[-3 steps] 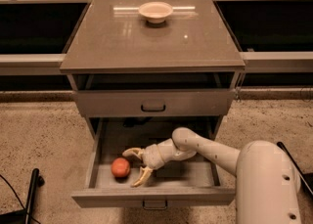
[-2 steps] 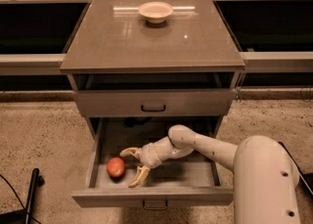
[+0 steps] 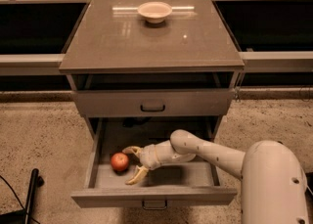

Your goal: Pick apple from middle drawer and place on counter

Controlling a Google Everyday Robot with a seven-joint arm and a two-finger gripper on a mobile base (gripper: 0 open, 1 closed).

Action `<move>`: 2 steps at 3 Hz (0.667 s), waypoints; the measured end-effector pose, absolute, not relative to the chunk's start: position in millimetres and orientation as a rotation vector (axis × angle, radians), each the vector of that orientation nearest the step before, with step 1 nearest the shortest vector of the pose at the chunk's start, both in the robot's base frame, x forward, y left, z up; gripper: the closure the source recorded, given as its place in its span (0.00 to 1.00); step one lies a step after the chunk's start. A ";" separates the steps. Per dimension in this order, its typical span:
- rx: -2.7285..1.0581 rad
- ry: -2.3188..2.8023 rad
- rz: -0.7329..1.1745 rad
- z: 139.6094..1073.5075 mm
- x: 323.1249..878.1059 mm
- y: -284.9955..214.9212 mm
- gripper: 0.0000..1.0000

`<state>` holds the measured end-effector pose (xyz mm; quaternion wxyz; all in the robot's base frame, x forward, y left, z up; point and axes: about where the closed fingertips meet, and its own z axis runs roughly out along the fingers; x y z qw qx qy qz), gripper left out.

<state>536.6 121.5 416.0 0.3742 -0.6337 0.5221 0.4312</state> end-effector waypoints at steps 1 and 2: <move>-1.503 1.401 1.047 409.2 553.6 127.6 0.23; -1.448 1.433 1.025 404.6 568.4 138.5 0.22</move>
Offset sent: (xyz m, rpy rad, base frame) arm 0.0553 0.0289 -0.0165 0.0367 0.0166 -0.2479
